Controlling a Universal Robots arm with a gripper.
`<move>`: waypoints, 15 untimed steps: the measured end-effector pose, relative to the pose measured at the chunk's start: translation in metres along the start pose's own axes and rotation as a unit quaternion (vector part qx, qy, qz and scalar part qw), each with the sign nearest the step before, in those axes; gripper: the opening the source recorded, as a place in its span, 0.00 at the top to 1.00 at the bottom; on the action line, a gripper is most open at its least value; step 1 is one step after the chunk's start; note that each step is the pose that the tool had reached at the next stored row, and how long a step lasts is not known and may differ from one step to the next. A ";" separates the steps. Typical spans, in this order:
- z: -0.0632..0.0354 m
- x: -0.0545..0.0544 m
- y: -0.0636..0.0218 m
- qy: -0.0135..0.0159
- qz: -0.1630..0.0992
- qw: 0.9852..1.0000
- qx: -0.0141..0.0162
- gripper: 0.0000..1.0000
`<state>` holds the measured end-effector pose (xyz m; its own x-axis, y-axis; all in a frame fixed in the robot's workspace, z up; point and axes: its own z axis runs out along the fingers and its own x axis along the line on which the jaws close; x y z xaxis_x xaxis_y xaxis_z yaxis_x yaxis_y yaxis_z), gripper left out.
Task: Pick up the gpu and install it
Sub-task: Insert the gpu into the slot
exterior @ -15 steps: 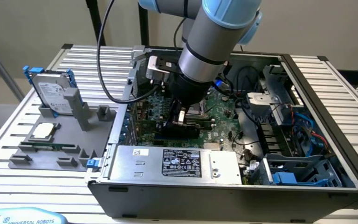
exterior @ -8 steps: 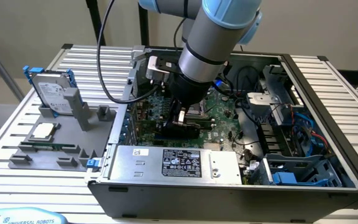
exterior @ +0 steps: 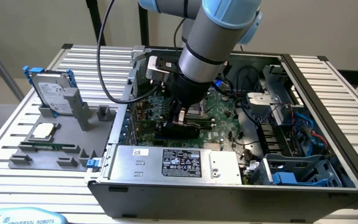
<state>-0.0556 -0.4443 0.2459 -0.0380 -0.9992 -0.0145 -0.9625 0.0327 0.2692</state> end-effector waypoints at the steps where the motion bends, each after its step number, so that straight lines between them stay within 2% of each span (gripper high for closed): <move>1: -0.0011 0.000 0.0003 0.000 0.000 1.000 0.000 0.66; 12: -0.0274 0.000 0.0076 0.000 0.000 1.000 0.000 0.66; 14: -0.0306 -0.001 0.0085 0.000 -0.001 1.000 0.001 0.66; 15: -0.0316 -0.001 0.0089 0.000 -0.001 1.000 0.004 0.66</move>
<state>-0.0556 -0.4441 0.2788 -0.0364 -0.9992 -0.0150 -0.9645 0.0312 0.2623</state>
